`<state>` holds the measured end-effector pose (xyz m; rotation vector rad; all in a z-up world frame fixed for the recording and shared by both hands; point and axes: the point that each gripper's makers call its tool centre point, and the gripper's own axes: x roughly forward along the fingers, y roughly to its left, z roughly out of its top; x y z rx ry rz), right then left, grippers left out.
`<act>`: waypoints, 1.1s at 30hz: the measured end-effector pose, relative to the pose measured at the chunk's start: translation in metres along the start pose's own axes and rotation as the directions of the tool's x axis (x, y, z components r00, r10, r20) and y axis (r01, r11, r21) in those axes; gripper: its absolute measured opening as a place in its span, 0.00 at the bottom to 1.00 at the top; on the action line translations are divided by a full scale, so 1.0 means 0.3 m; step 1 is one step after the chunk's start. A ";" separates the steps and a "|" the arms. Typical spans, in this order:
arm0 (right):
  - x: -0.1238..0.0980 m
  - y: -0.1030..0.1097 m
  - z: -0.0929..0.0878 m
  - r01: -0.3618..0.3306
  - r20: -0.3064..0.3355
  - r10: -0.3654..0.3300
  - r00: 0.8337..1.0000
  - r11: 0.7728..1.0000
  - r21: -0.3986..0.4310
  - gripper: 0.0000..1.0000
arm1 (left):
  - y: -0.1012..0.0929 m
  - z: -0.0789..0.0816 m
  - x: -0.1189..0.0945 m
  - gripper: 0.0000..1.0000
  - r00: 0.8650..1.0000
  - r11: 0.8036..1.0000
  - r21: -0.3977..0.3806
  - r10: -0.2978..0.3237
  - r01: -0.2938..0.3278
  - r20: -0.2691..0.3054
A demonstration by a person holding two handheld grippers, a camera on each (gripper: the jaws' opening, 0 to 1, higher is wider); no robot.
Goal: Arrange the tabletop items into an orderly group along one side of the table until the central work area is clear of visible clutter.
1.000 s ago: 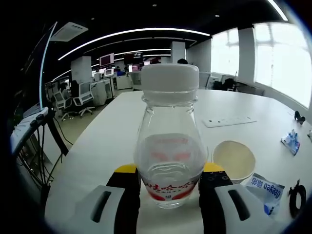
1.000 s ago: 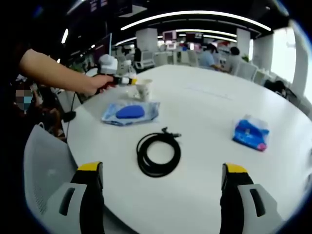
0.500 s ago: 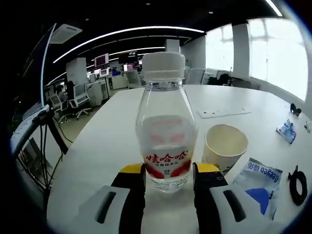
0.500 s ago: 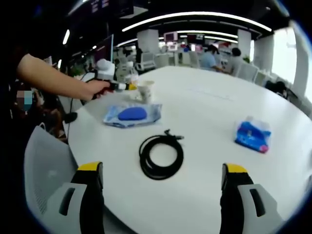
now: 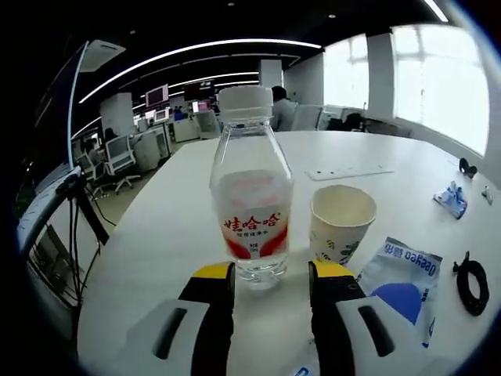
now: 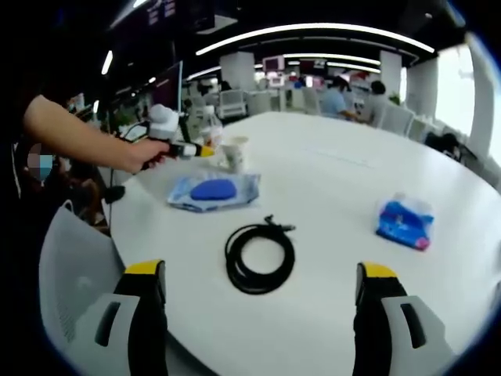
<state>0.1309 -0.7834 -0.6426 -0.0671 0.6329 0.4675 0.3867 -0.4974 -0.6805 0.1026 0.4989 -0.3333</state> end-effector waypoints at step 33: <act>0.015 0.063 0.109 0.009 0.104 -0.008 0.995 1.000 -0.011 0.97 | -0.114 -0.085 -0.148 0.36 0.987 0.985 0.069 -0.158 0.161 -0.041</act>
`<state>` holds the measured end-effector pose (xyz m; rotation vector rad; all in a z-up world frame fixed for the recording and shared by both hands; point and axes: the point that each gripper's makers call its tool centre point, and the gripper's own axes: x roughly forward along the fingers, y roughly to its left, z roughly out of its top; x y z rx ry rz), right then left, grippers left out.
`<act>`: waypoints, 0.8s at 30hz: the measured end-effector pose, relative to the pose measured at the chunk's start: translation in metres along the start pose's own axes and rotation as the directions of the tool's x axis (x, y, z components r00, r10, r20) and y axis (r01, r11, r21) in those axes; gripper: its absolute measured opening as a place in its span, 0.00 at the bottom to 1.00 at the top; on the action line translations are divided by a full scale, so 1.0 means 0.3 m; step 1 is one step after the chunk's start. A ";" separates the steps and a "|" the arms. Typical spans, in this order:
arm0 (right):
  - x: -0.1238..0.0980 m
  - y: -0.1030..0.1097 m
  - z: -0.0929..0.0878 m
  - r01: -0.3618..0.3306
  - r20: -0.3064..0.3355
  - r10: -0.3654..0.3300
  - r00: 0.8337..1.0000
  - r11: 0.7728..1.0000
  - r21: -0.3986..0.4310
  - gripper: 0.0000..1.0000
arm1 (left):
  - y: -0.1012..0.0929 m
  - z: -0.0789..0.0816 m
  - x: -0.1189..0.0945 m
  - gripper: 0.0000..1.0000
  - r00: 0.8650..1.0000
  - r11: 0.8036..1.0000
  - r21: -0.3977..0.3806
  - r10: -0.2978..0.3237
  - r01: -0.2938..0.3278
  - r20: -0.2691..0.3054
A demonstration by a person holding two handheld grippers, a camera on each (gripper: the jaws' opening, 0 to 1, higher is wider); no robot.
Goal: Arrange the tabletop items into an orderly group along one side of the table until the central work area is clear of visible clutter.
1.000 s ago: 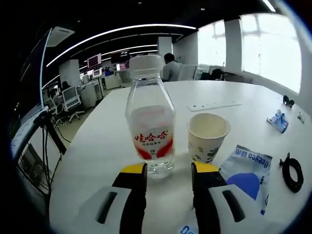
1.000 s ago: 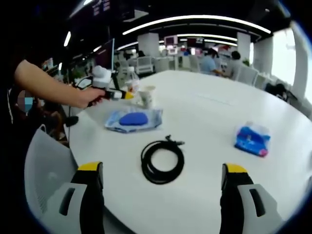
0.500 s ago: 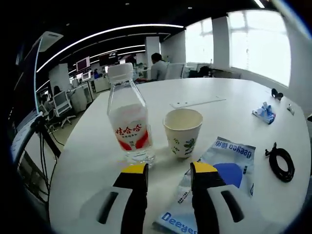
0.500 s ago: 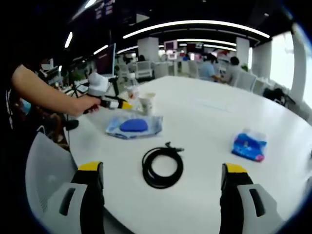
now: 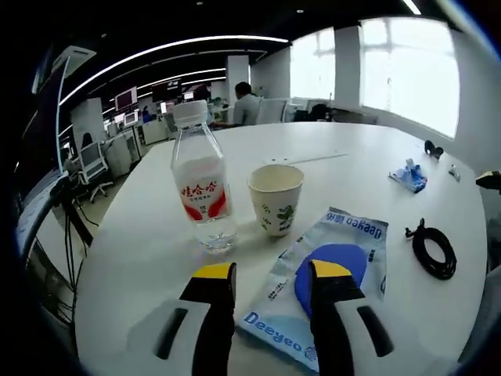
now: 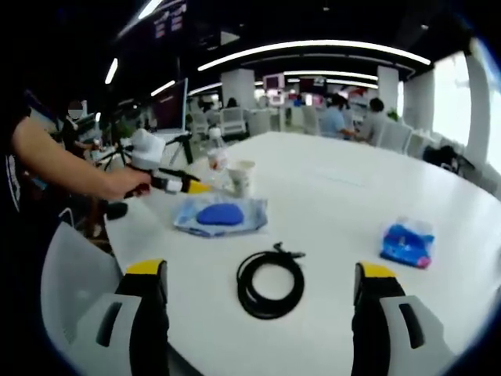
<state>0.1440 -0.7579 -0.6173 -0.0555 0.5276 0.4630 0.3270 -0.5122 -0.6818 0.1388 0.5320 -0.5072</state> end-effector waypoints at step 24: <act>0.070 -0.007 0.038 -0.063 -0.008 0.063 0.998 0.996 -0.061 0.88 | -0.022 -0.071 -0.095 0.45 0.999 0.999 0.002 -0.038 0.038 -0.032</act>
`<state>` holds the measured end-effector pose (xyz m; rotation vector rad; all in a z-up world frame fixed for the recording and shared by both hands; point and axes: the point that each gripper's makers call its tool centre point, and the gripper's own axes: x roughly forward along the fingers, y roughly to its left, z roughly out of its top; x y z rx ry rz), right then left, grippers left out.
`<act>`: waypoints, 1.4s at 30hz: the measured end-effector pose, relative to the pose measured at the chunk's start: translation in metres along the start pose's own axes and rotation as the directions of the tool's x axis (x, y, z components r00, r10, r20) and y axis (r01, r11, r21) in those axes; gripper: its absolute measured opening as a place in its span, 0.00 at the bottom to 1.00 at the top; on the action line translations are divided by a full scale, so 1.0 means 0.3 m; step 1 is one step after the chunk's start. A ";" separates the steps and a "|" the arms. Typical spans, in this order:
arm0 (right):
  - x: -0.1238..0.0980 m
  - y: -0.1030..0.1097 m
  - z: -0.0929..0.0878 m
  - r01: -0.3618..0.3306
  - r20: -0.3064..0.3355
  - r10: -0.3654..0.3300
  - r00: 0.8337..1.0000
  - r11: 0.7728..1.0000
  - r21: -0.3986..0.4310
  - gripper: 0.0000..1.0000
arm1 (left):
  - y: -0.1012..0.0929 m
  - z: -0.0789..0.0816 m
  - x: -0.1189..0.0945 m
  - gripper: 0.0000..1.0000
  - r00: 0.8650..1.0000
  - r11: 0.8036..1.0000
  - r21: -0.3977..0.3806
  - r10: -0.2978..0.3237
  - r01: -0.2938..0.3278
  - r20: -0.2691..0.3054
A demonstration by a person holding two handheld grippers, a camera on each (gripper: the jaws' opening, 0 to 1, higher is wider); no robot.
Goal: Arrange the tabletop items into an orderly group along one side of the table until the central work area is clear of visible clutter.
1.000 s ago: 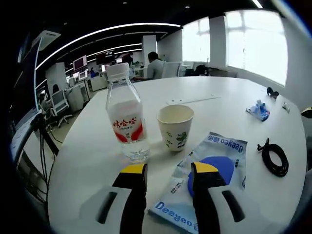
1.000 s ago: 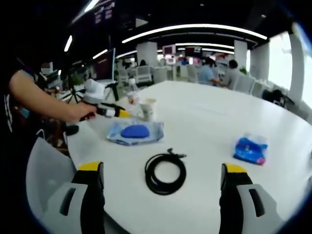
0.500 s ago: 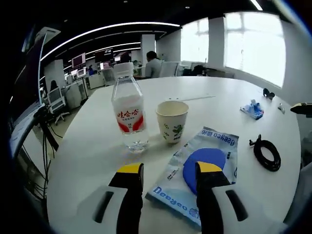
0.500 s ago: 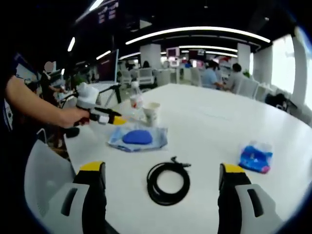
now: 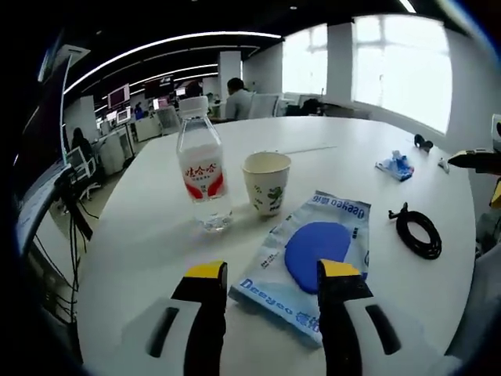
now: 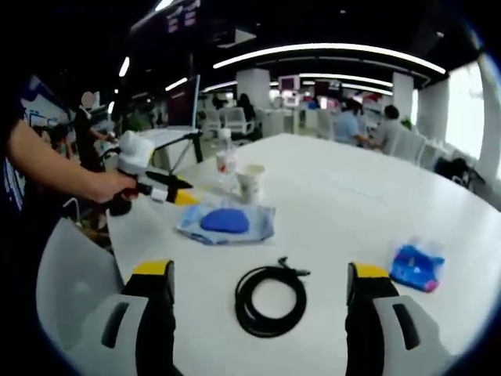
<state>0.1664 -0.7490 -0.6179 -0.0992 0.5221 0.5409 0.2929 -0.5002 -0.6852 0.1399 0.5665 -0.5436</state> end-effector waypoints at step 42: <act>0.122 -0.039 -0.049 -0.136 -0.050 0.133 0.990 0.990 -0.047 0.53 | -0.067 -0.129 -0.081 0.44 0.995 0.995 -0.083 0.050 -0.057 -0.088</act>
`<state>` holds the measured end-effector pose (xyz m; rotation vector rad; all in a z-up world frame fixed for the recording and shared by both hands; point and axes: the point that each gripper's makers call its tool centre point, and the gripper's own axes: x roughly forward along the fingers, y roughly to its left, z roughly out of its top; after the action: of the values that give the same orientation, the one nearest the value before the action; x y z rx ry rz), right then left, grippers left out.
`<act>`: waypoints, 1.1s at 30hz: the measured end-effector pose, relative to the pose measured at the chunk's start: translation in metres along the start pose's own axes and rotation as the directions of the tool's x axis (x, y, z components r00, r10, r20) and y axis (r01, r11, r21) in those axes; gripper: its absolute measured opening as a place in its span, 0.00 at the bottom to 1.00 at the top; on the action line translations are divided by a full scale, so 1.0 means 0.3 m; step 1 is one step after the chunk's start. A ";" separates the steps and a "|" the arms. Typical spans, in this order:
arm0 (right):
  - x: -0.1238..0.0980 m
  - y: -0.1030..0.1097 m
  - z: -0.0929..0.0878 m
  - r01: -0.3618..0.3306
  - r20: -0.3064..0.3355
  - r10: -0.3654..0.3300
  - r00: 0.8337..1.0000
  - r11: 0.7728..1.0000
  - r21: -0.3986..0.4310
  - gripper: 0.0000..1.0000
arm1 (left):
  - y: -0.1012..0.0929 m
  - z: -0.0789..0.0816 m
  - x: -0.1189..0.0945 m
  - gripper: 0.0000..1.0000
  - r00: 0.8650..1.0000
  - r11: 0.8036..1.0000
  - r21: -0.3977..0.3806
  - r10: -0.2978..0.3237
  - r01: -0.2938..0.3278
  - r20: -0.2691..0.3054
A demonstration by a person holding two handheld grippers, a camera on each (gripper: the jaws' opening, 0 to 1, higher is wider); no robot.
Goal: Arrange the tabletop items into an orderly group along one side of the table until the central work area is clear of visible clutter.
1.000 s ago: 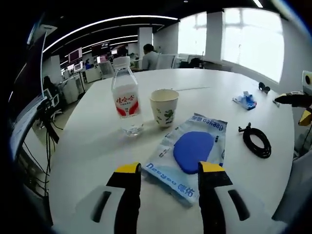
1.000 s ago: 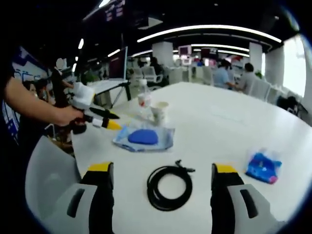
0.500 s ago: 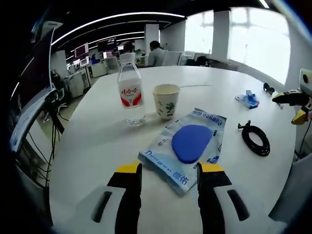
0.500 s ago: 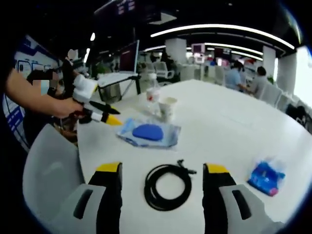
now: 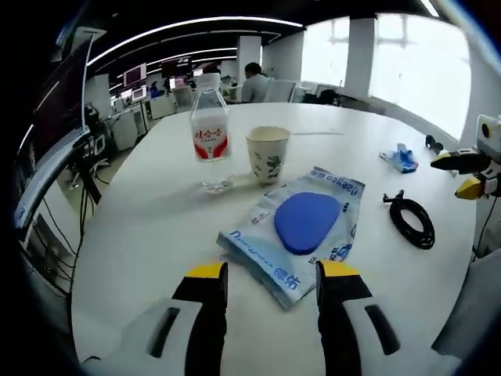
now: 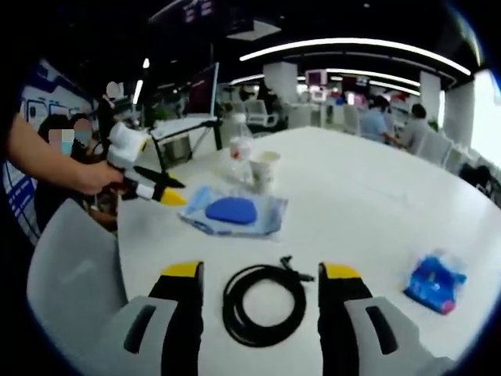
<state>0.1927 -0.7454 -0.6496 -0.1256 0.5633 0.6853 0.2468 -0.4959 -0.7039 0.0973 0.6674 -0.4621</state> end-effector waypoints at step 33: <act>0.085 0.044 -0.045 -0.068 -0.036 0.070 0.997 0.996 0.062 0.35 | -0.028 -0.100 0.057 0.08 0.983 0.989 0.109 -0.079 0.098 -0.165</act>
<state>0.1943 -0.7247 -0.6736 -0.0631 0.6262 0.7333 0.2377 -0.5030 -0.7376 0.2177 0.8049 -0.5836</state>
